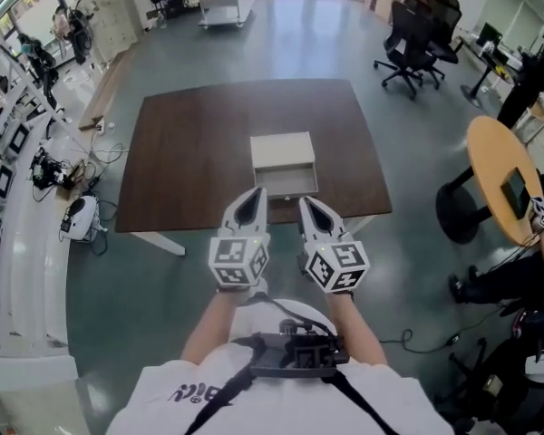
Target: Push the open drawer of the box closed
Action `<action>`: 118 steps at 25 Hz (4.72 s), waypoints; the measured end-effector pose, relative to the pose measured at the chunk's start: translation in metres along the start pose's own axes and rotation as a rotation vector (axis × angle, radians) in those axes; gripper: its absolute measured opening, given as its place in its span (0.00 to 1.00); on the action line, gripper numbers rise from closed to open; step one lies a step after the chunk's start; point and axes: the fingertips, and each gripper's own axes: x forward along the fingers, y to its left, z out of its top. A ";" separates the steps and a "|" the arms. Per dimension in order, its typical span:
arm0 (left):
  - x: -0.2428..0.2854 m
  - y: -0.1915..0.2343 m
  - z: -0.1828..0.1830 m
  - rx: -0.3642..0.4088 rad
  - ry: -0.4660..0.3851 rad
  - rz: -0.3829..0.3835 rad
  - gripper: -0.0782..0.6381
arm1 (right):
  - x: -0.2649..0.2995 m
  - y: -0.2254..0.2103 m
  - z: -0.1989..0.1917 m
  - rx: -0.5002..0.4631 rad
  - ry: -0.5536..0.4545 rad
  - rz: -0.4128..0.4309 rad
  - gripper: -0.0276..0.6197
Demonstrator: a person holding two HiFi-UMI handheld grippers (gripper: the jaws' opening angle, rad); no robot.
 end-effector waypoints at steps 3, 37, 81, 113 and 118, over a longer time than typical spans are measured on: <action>0.029 0.014 -0.003 0.003 0.010 -0.039 0.13 | 0.026 -0.012 -0.003 0.002 -0.011 -0.022 0.03; 0.188 0.099 -0.161 -0.003 0.358 -0.122 0.13 | 0.118 -0.156 -0.261 0.140 0.504 -0.268 0.03; 0.222 0.133 -0.205 -0.085 0.445 0.014 0.12 | 0.163 -0.218 -0.352 0.073 0.899 -0.323 0.15; 0.256 0.178 -0.196 -0.126 0.427 0.149 0.13 | 0.271 -0.272 -0.316 0.043 0.860 -0.287 0.15; 0.254 0.192 -0.196 -0.129 0.425 0.172 0.13 | 0.273 -0.268 -0.320 0.024 0.856 -0.276 0.15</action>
